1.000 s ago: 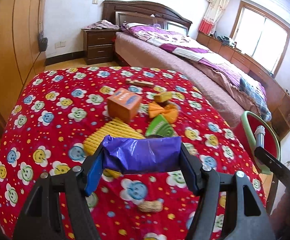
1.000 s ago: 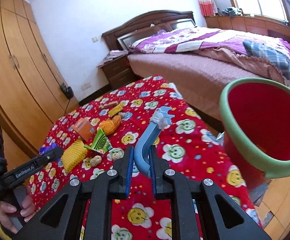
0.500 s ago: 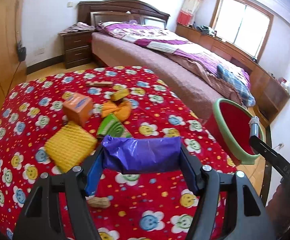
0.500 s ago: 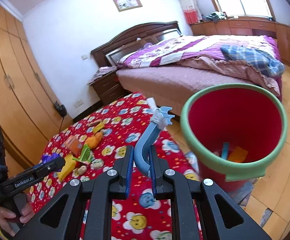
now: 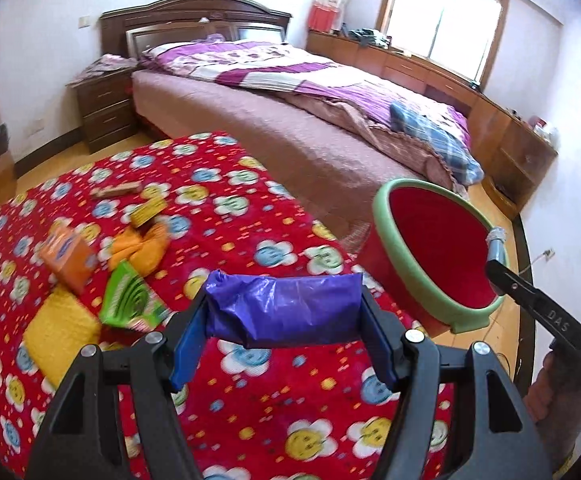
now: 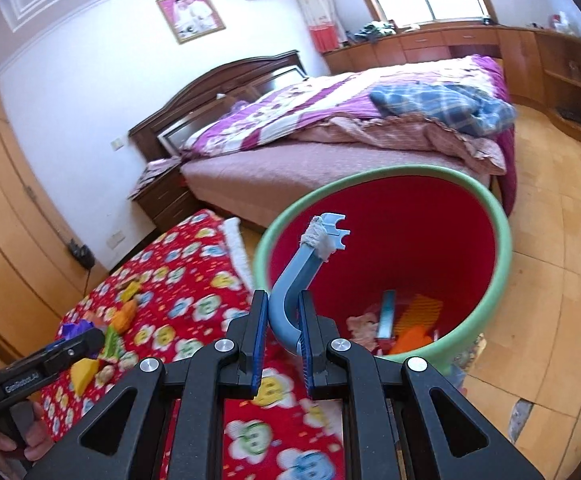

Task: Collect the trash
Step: 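Carry the purple bag and blue toy over the red bucket, then open the right tool dropping the blue toy while the left tool drops the purple bag, then move both open tools back over the items on the bedspread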

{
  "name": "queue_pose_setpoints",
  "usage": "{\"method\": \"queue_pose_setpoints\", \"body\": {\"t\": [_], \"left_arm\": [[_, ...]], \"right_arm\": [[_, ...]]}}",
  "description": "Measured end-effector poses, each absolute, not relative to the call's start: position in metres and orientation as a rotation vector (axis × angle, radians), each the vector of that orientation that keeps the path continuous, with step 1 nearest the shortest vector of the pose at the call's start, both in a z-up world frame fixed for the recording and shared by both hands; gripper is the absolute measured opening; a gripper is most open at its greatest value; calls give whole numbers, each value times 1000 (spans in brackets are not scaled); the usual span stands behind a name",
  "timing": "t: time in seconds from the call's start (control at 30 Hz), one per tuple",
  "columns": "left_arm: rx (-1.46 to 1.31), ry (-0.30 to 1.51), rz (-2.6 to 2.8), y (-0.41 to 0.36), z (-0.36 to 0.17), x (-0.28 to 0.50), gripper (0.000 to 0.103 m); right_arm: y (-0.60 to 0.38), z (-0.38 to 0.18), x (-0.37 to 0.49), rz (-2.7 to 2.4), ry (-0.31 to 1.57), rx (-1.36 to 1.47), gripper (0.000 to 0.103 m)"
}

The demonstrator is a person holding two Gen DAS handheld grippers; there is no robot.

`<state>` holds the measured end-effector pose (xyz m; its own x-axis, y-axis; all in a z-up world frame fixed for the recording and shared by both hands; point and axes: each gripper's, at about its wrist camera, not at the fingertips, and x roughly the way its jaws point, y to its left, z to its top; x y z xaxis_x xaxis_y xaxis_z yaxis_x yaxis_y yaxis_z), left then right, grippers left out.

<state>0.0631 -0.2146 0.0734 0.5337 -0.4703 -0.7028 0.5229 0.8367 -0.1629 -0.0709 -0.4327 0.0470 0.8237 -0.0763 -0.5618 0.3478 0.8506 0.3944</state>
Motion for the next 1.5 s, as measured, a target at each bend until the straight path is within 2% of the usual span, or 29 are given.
{"method": "queue_pose_setpoints", "body": {"t": [0.33,0.43,0.83,1.07,1.23,1.3,1.5], "left_arm": [[131,827,-672,-264,69,67,69],[151,818,-698,-278,69,65,69],[245,772,-813,-347,66,57,69],[283,811,-883,-385,50,60,69],[292,836,-882,-396,40,64,74],[299,822,-876,-398,39,63,81],[282,817,-877,-395,41,63,82]], "right_arm": [[-460,34,-75,-281,570,551,18],[-467,36,-82,-289,548,571,25],[-485,45,-122,-394,484,554,26],[-500,38,-133,-431,480,599,27],[-502,36,-135,-435,487,606,27],[-502,34,-135,-436,489,612,27],[-504,32,-136,-432,496,621,27]]}}
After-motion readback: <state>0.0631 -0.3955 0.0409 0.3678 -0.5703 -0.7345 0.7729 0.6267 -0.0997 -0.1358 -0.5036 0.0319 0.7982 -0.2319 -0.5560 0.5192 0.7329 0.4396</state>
